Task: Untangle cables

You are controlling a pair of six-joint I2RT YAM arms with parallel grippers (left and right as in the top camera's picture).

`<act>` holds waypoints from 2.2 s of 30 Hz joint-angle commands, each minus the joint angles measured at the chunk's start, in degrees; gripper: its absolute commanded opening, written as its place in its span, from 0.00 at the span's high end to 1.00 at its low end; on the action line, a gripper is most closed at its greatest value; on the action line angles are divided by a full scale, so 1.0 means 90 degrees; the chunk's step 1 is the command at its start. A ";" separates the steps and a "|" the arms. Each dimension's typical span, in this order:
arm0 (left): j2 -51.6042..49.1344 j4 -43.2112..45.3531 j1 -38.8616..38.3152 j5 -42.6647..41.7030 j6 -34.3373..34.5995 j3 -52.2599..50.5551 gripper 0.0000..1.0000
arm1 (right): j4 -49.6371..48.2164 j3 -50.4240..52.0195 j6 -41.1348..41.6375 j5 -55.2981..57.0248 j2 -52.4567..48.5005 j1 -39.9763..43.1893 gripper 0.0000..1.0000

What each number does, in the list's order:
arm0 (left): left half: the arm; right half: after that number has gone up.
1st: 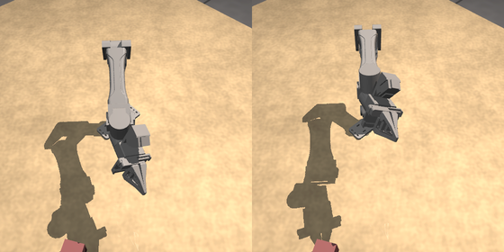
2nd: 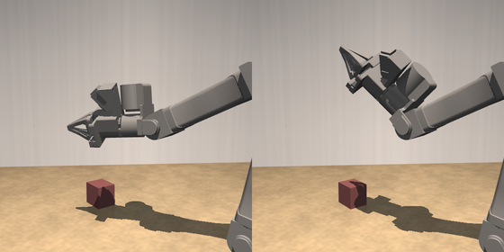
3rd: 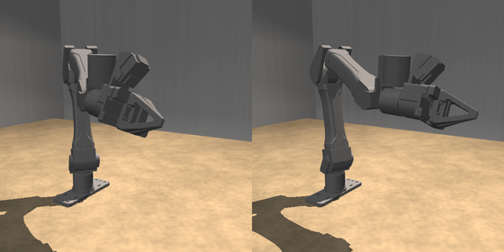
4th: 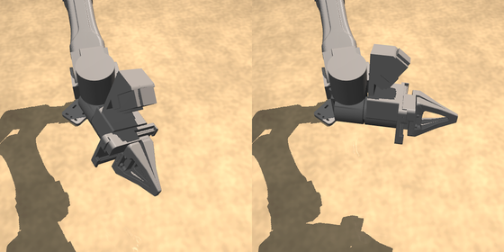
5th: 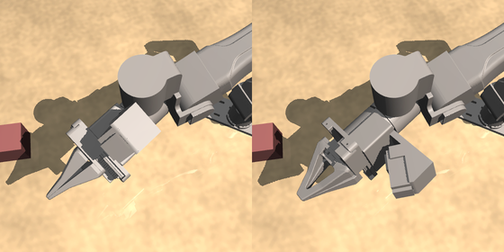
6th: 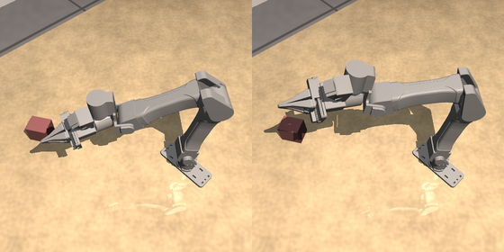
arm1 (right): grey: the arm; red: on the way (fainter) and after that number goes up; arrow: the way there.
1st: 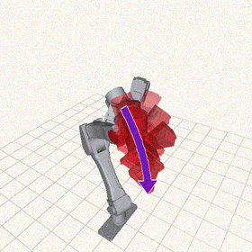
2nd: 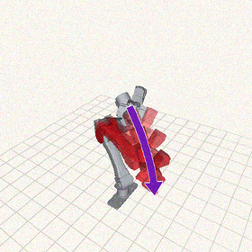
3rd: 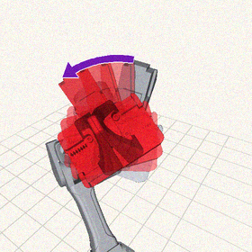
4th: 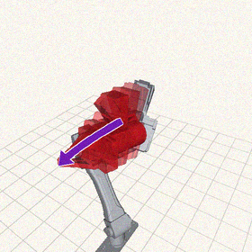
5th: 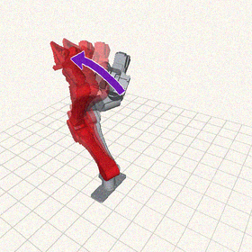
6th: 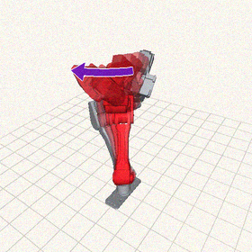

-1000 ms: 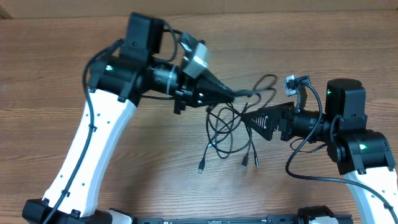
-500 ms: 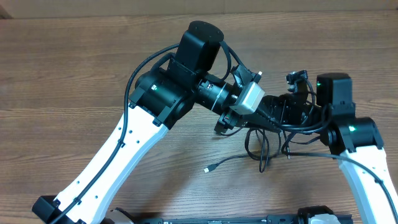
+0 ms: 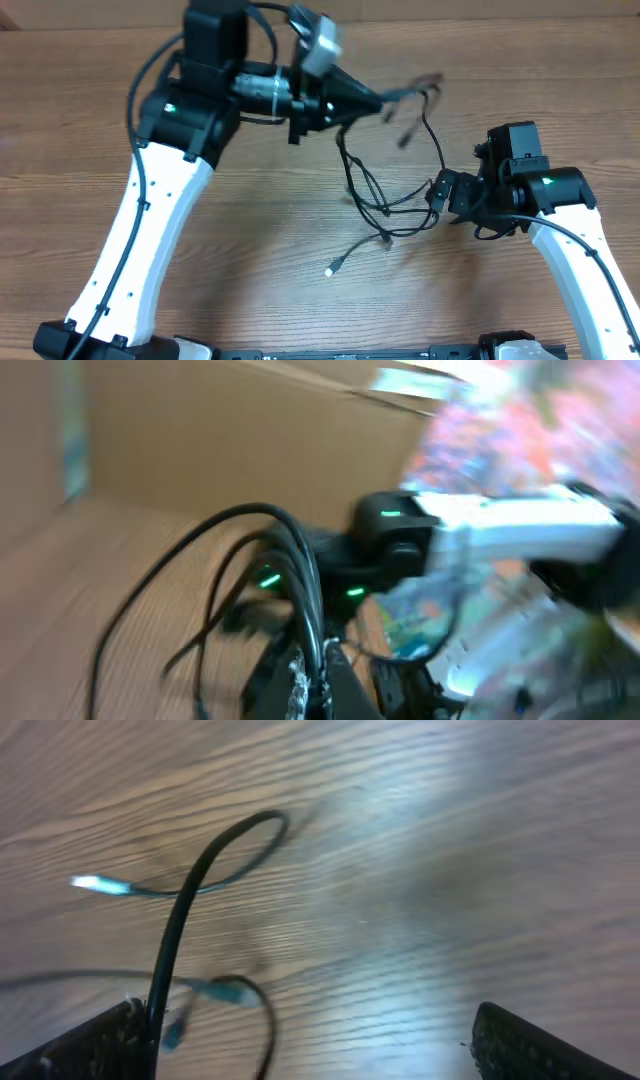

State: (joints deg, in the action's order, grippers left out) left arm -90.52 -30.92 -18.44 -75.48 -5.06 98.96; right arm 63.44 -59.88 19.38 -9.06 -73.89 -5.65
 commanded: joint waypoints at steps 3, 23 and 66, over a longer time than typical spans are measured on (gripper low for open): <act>0.0107 -0.0663 0.0755 0.1469 0.1807 0.0131 0.96 | 0.0233 -0.0022 0.0838 0.0959 0.0022 0.0019 0.00; 0.0107 -0.2067 0.1260 0.5124 0.4301 0.0129 0.96 | 0.0590 -0.0022 0.1848 0.1137 0.0022 0.0017 0.00; -0.0058 -0.3993 0.1258 0.7985 0.2251 -0.0396 0.00 | -0.2280 -0.0019 0.2028 -0.1132 -0.0889 -0.2251 0.01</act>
State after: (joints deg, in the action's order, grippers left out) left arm -90.65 -66.87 -7.38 -2.98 16.45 95.88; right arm 44.01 -59.86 32.93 -25.91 -78.17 -22.26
